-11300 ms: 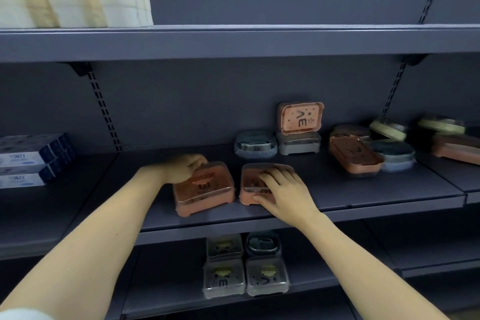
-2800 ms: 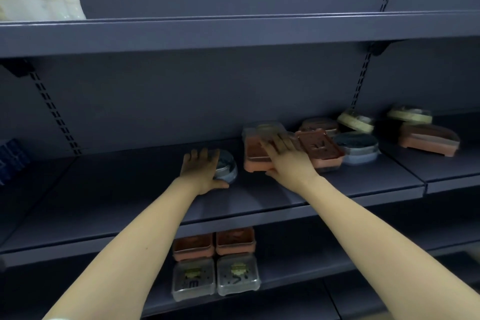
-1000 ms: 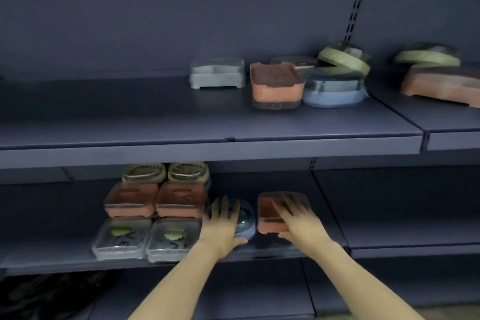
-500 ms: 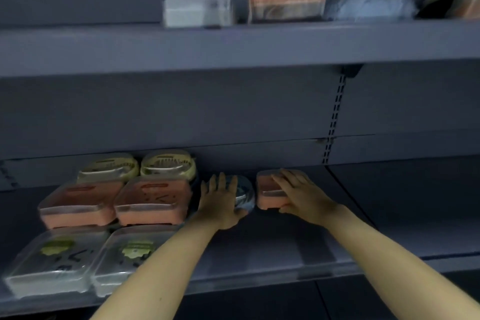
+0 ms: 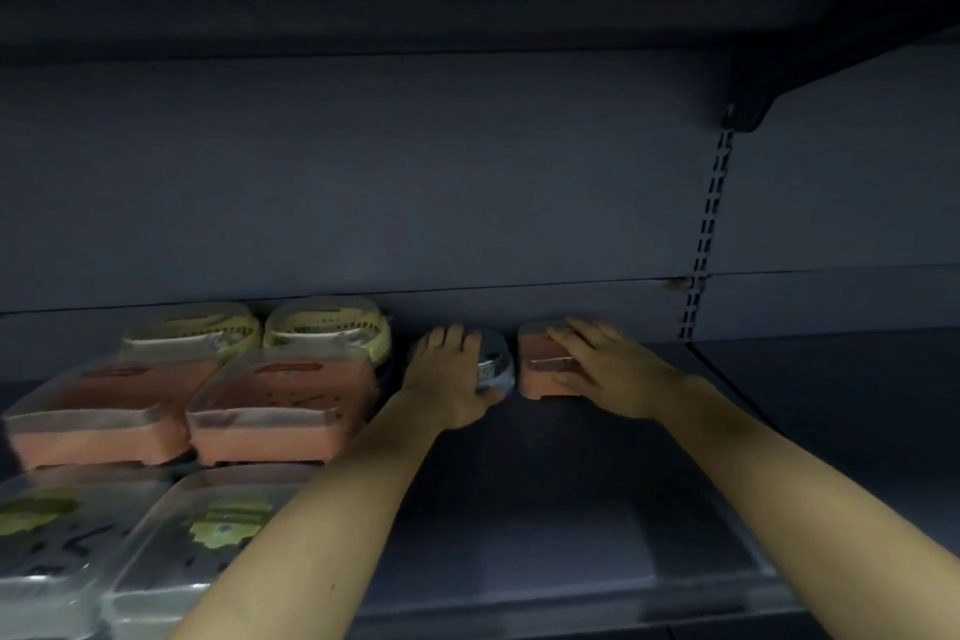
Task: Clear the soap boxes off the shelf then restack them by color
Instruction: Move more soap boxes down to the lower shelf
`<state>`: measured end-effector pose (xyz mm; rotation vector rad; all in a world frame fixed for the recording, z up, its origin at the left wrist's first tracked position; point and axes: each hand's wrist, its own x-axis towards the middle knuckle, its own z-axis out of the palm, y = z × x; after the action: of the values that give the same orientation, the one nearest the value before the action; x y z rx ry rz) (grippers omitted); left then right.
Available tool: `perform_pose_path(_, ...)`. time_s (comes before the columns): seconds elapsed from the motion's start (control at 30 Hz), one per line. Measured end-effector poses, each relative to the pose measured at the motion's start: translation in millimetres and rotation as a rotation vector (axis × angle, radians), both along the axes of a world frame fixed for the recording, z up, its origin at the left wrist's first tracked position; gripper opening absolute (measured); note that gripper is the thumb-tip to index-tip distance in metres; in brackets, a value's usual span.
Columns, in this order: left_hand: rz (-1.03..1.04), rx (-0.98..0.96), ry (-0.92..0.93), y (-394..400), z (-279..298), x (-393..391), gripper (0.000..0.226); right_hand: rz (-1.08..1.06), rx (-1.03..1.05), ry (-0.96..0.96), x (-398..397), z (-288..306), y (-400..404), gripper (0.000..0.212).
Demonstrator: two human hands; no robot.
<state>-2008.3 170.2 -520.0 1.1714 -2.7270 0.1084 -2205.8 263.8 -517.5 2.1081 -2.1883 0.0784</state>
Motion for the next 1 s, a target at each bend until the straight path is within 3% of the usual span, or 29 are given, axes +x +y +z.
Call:
perform_pose_path(0.37, 0.024, -0.012, -0.078, 6, 6, 2, 0.087, -0.016, 0.036, 0.086, 1, 5, 0, 0.071)
perform_pose_path(0.53, 0.015, 0.09, -0.092, 38, 23, 5, 0.086, 0.05, 0.027, 0.105, 20, 21, 24, 0.072)
perform_pose_path(0.67, 0.003, 0.167, -0.101, 77, 46, 22, 0.084, 0.108, 0.063, 0.016, 39, 47, 56, 0.069)
perform_pose_path(0.83, 0.001, 0.28, -0.178, 131, 78, 42, 0.083, 0.023, 0.182, -0.114, 67, 88, 118, 0.069)
perform_pose_path(1.0, -0.043, 0.266, -0.192, 188, 132, 60, 0.081, 0.012, 0.149, -0.118, 86, 136, 181, 0.07)
